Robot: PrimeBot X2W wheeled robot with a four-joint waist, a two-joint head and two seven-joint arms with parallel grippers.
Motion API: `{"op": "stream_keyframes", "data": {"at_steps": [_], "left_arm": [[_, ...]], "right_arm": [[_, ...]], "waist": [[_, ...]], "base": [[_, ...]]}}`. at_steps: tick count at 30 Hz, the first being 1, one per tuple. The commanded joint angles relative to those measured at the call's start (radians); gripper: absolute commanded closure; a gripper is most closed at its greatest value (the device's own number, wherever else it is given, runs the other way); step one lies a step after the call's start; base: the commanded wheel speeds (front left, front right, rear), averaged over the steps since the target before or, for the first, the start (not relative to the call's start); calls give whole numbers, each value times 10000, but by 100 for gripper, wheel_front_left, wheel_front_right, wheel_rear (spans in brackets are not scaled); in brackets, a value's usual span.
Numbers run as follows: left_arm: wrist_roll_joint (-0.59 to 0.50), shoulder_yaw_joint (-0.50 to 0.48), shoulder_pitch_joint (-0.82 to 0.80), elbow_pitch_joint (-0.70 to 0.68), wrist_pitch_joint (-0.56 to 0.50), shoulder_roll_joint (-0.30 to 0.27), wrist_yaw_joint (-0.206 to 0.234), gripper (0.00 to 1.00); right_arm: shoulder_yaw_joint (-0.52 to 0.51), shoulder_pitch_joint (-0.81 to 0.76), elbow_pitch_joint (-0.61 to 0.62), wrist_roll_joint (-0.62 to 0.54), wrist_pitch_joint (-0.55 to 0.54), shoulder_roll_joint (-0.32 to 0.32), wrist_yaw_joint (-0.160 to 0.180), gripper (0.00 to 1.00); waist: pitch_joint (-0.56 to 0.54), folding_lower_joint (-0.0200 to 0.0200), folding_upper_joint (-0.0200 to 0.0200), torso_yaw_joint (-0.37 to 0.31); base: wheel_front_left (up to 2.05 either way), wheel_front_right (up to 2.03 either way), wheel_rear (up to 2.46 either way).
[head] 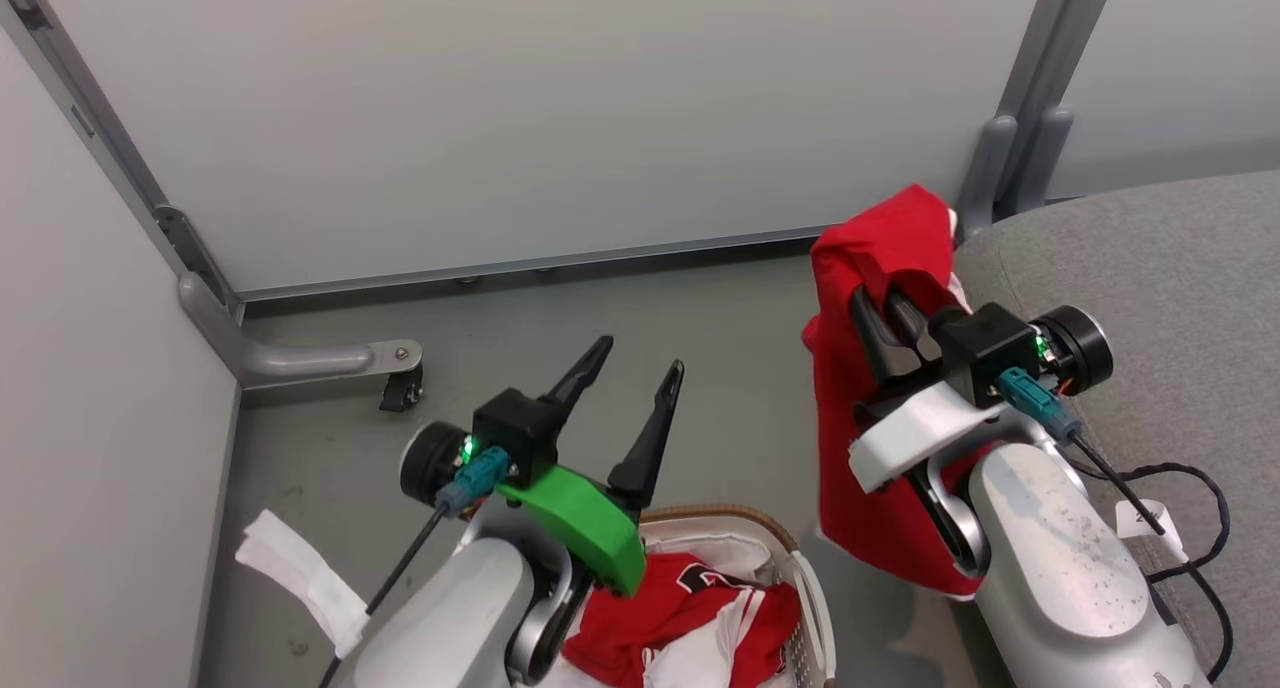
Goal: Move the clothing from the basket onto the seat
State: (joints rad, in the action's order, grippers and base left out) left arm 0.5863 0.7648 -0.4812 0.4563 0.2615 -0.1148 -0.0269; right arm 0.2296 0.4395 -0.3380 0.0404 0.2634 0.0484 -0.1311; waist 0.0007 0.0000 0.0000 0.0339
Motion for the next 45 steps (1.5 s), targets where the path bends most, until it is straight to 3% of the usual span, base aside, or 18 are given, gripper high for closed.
{"op": "stream_keyframes", "data": {"at_steps": [1, 16, 26, 34, 45], "left_arm": [[-203, -148, 394, -10, 43, 47, -115, 0], [-1384, -1155, 1941, -231, 29, 568, -702, 0], [-2211, -1601, 2142, -781, 27, 637, -631, 0], [-2290, -1402, 2041, -1061, 27, 628, -580, 0], [-2264, -890, 1851, -997, 26, 621, -730, 0]], "right_arm": [[-68, -197, 66, -77, 21, 37, 6, 100], [-293, -178, 247, -72, 21, 43, 6, 100], [-450, -94, 567, -531, 21, 34, 8, 100], [-1268, -214, 750, -1053, 21, 29, 10, 100], [-1793, -393, 1054, -882, 21, 26, 10, 100]], "waist": [[7, 0, 0, -14], [54, 0, 0, -457], [495, 0, 0, -2325], [949, 0, 0, -3817], [1353, 0, 0, -4795]], "base": [[0, 0, 0], [0, 0, 0], [0, 0, 0], [0, 0, 0], [0, 0, 0]]}}
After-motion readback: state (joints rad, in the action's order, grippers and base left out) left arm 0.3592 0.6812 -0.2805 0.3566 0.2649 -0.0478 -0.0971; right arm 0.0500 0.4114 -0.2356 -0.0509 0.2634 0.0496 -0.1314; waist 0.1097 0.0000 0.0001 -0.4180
